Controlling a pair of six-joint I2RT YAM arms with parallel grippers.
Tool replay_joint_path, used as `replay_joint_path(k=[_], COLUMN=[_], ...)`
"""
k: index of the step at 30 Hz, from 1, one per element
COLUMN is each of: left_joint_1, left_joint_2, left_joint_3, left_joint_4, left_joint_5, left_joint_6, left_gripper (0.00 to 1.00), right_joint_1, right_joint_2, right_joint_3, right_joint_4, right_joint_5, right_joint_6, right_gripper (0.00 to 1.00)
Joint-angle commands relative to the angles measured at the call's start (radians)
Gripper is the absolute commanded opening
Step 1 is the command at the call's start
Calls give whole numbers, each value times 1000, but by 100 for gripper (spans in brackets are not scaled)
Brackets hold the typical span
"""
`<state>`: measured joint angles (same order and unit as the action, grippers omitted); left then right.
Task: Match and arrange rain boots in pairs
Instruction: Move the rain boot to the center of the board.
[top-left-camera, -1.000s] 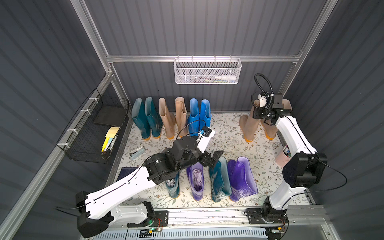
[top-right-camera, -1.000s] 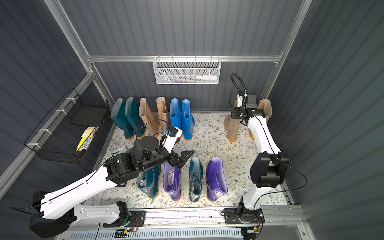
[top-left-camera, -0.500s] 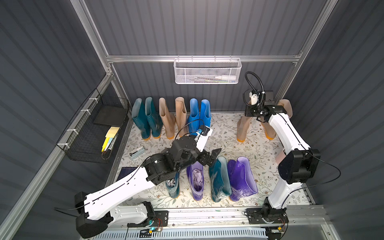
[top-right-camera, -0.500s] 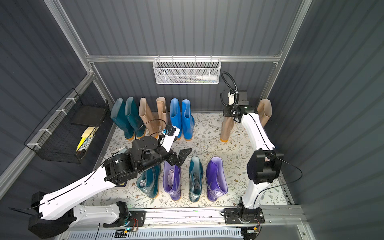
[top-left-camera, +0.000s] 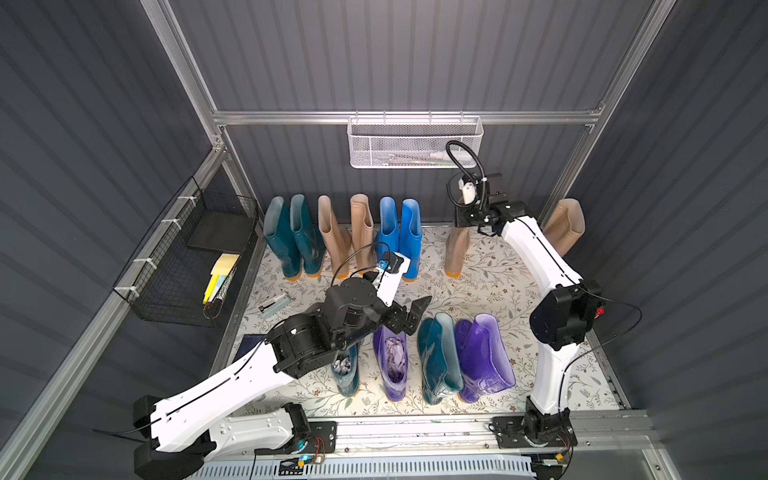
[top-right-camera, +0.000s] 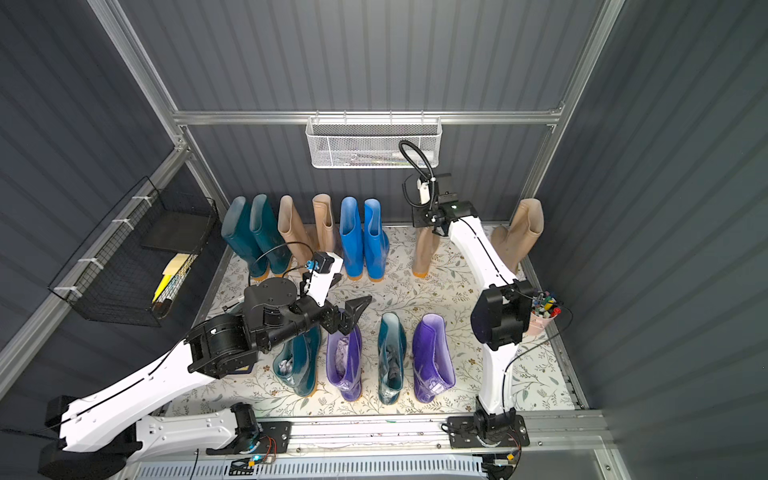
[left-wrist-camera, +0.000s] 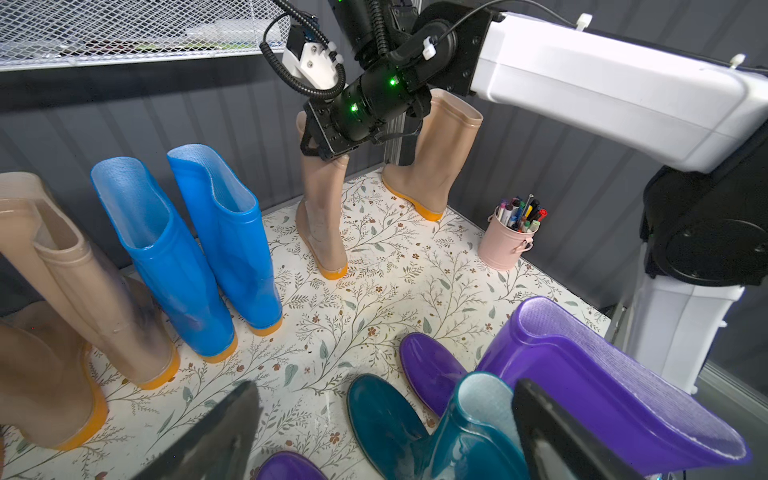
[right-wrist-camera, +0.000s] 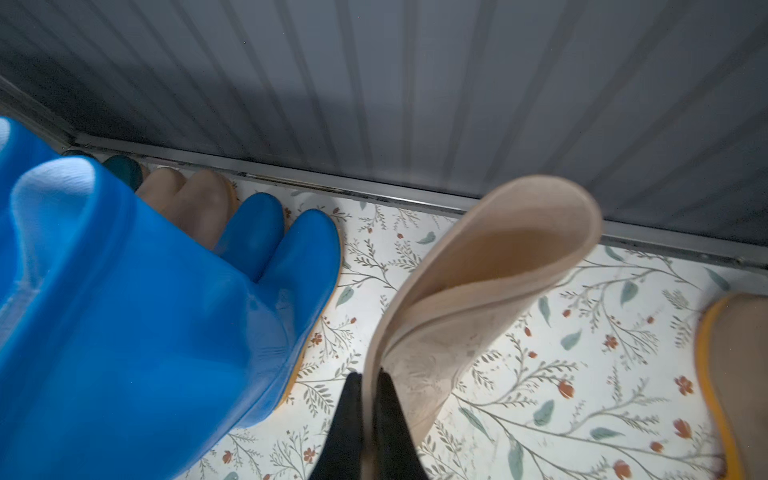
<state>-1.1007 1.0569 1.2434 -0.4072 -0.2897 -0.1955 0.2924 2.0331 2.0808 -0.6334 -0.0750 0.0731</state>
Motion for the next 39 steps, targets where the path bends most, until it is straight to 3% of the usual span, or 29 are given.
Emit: replay_joint_path(k=[1,18,21,31,39], left_joint_1=[-5,-5,-5,-5,-5], left_joint_2=[-25,-27,-23,-23,-17], left_joint_3=[-23,-35,-35,-32,-33], left_joint_4=[-9,-1,-1,-6,10], left_joint_5=[-22,-31,-32,-37,-25], left_joint_6=[-16,-14,-14,-16,-16], left_gripper=[97,97,97,97,97], right_joint_1=[40,105,105,102,81], right_joint_2=[-8,-13,-17,-66,-175], right_joint_3=[49,37,29,-1,-67], right_joint_4=[36,42,47,64,80], right_joint_5=[-13,-14,-9,19,64], right_joint_6=[15,10,11,4,-14], right_gripper=[0,0,16,30,35])
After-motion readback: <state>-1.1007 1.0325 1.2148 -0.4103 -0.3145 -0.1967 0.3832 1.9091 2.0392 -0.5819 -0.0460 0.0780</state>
